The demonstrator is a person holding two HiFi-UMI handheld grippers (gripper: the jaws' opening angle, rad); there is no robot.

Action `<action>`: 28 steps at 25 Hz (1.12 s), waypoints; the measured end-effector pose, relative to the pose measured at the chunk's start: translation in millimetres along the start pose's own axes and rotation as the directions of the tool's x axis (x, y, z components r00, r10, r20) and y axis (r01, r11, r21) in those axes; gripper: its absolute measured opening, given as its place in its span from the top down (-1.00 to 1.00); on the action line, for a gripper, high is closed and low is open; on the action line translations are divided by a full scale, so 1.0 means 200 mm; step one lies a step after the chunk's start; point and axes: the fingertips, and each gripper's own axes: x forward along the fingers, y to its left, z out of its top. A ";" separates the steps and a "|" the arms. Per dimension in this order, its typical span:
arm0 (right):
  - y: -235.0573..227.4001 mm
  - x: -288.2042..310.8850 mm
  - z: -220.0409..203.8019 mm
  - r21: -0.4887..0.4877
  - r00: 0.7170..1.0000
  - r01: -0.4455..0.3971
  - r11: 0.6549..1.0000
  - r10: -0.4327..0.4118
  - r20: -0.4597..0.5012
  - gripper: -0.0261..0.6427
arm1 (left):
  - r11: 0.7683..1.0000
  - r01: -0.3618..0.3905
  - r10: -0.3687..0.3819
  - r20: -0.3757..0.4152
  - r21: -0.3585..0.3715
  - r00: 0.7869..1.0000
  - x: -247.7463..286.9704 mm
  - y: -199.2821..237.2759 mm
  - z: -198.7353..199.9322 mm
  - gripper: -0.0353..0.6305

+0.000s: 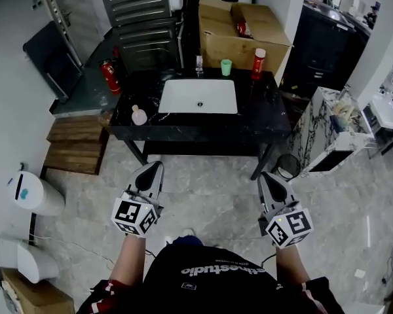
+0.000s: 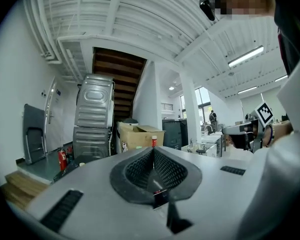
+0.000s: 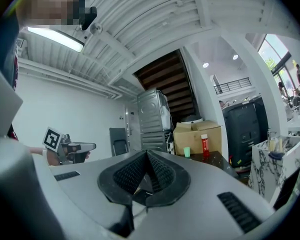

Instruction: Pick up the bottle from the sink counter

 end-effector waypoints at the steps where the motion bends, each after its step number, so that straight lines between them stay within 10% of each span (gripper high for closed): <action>1: -0.01 0.02 -0.01 0.008 1.000 -0.004 1.000 0.004 -0.001 0.81 | 1.000 -0.007 0.007 -0.007 -0.013 1.000 0.01 0.02 -0.02 0.85; 28: -0.24 1.79 0.11 -0.033 0.999 0.013 0.999 -0.012 0.045 0.81 | 0.995 0.056 -0.057 -0.008 -0.078 0.998 1.19 1.22 -0.21 0.85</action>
